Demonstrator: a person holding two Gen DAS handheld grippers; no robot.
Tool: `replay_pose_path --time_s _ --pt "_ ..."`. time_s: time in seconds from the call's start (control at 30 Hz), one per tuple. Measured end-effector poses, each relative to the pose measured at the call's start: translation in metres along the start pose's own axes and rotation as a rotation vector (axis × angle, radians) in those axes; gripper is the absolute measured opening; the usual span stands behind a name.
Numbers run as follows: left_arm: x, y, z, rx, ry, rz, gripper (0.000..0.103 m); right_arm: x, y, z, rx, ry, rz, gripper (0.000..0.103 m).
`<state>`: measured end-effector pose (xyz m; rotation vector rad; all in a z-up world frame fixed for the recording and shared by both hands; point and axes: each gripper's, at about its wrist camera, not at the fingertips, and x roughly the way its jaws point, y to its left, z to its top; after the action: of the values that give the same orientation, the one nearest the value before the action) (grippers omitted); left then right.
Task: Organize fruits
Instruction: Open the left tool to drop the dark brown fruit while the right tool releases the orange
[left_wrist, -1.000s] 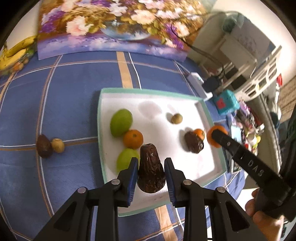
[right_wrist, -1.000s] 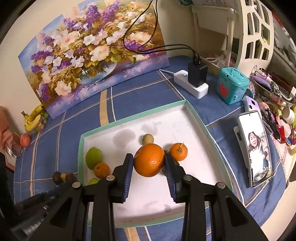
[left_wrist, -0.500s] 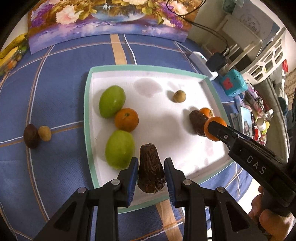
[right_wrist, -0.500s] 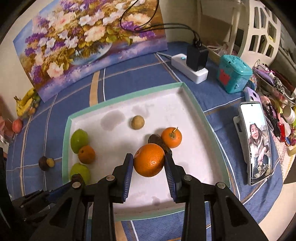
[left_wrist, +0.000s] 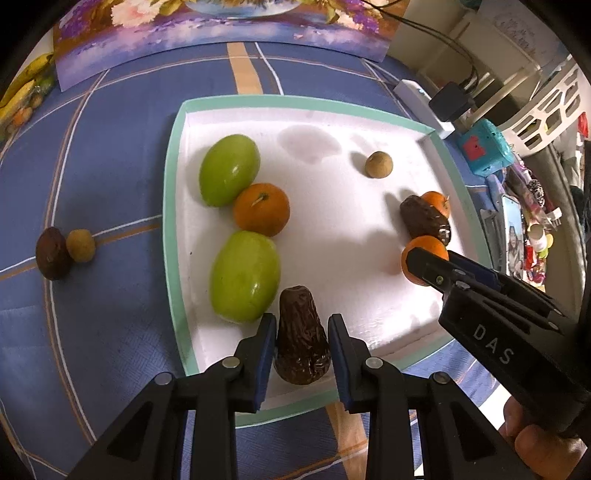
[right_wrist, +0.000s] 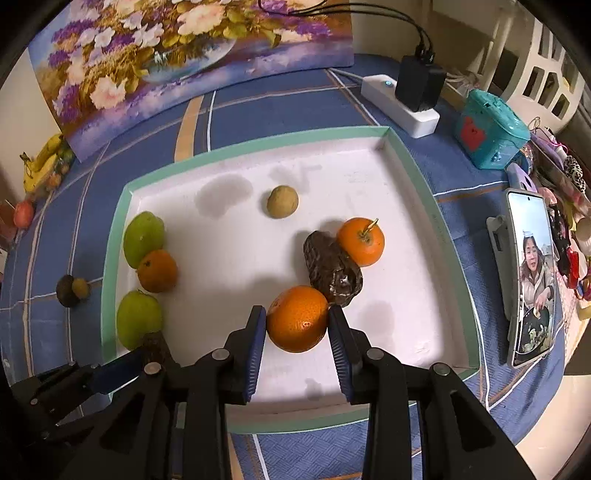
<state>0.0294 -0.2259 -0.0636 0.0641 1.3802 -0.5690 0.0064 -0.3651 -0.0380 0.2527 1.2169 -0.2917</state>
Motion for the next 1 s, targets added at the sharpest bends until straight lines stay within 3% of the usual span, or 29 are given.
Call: replay_pose_path --time_s 0.77,1.0 --pt "0.000 -0.002 0.005 0.012 0.017 -0.006 0.033 0.010 0.004 -0.002 -0.032 0.031 -0.022 0.037" --pt "-0.017 0.000 0.005 0.017 -0.014 -0.039 0.039 -0.009 0.005 0.001 -0.030 -0.023 -0.002 0.037"
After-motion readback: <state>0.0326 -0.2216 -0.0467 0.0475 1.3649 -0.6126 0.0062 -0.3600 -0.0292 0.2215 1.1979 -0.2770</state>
